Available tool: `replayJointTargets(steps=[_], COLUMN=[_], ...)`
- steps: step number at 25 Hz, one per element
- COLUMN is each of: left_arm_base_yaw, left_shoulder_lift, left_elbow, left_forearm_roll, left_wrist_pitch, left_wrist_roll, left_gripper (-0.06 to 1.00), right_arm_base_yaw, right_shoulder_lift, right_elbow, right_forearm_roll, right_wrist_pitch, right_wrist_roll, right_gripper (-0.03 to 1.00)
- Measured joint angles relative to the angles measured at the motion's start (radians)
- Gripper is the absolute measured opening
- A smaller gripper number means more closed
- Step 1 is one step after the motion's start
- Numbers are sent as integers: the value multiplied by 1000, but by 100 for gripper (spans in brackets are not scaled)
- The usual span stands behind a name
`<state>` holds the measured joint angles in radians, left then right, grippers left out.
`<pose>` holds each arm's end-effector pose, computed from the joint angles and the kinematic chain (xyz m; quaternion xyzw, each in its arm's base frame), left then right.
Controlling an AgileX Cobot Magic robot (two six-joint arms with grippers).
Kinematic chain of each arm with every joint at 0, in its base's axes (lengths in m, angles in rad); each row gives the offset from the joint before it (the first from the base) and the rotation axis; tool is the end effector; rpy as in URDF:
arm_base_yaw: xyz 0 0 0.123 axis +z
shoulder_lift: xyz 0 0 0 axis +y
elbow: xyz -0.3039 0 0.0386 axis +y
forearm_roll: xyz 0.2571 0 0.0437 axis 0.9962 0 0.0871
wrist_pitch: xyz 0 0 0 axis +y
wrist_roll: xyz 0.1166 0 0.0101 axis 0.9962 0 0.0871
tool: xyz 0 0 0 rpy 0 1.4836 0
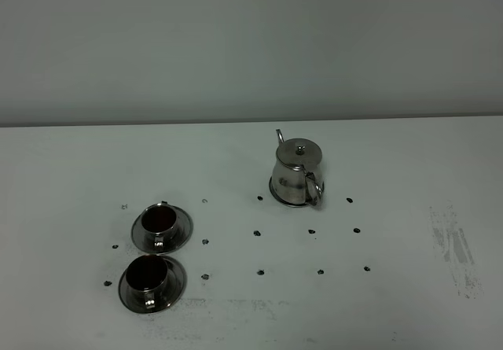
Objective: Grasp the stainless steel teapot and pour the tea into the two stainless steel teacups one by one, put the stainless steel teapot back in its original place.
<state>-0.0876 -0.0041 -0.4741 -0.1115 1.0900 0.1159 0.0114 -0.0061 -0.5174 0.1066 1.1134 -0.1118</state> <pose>0.0040 -0.0119 0.2593 0.0902 0.8602 -0.0486 0.4995 -0.0013 0.0112 0.2701 -0.0570 0.8577 0.0275 0.5103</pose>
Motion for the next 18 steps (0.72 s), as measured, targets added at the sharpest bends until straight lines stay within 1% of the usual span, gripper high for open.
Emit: replayJointTargets(steps=[18], left_arm_base_yaw=[0], left_shoulder_lift=[0], left_elbow=[0], left_forearm_roll=[0], left_wrist_pitch=[0], left_wrist_roll=[0], left_gripper=[66], right_arm_base_yaw=[0], right_shoulder_lift=[0], right_elbow=[0], right_forearm_roll=[1], right_wrist_pitch=[0], right_wrist_roll=[0], right_gripper=[20])
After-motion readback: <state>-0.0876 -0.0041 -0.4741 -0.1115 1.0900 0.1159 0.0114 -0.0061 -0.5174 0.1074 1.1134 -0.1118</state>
